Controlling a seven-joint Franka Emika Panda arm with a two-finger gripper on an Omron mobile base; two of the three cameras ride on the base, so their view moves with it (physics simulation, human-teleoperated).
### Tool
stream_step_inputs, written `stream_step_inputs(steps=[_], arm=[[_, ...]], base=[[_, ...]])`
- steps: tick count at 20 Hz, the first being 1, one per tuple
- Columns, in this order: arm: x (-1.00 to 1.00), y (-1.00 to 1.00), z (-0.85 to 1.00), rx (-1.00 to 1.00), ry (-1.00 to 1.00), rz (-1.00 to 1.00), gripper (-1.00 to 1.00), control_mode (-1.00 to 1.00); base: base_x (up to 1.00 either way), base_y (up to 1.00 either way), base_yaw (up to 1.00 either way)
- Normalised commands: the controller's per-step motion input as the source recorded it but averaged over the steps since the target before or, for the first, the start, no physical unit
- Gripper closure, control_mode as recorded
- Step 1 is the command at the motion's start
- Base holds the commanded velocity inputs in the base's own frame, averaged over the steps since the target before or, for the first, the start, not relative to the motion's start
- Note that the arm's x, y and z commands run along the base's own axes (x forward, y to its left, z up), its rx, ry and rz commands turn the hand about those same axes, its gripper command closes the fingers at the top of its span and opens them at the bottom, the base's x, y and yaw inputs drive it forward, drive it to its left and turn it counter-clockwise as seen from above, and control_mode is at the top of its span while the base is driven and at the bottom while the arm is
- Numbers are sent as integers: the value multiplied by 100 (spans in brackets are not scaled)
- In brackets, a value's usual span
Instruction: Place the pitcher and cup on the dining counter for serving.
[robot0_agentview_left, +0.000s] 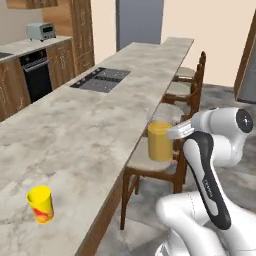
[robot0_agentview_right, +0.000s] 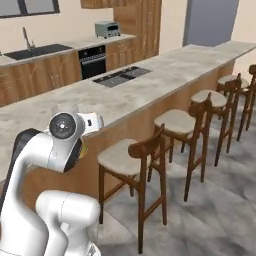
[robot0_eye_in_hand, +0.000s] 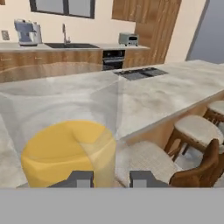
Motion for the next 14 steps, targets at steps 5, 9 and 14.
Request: stream_step_inputs(steps=[5, 9, 14], arm=[[0, 0, 0, 0, 0, 0, 100, 100], [0, 0, 0, 0, 0, 0, 100, 100], [0, 0, 0, 0, 0, 0, 100, 100]], base=[[37, -33, 90], [32, -60, 80], [4, -45, 30]])
